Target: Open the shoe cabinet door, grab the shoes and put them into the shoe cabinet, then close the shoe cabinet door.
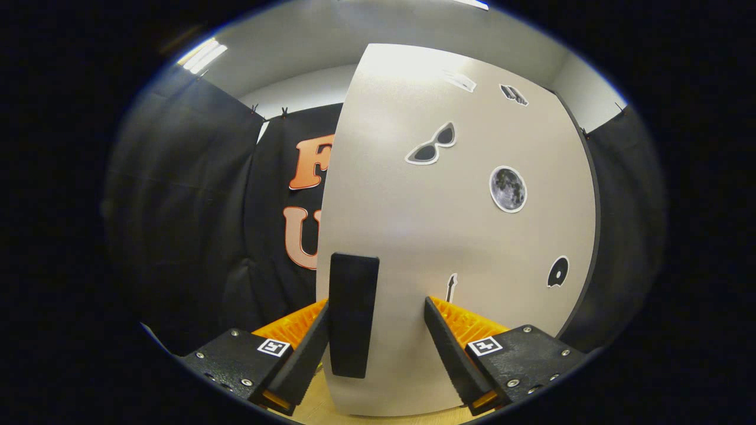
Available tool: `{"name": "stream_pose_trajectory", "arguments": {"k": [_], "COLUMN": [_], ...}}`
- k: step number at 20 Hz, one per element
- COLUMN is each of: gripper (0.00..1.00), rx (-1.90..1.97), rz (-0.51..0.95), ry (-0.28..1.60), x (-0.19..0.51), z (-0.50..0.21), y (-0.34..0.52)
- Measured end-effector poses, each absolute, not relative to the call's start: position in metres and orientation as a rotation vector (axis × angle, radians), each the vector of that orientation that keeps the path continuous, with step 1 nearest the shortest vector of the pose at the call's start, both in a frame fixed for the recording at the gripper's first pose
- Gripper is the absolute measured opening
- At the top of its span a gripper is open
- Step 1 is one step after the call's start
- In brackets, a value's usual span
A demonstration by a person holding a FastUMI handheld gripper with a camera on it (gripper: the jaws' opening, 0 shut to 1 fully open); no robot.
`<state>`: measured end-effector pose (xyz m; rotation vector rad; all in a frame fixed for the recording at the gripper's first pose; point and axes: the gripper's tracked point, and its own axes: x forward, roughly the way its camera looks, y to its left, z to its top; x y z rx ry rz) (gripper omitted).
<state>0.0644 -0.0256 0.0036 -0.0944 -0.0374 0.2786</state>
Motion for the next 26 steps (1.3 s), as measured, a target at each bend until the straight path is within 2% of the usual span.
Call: {"name": "stream_pose_trajectory", "arguments": {"k": [8,15,26], "gripper": [0.94,0.94,0.94], "rx": [-0.061,0.008,-0.036], "rz": [0.206,0.222,0.121], "ry": [-0.028,-0.039,-0.029], "x": [0.074,0.066,-0.009], "z": [0.001,0.005,0.017], "y": [-0.025,-0.021,-0.074]}}
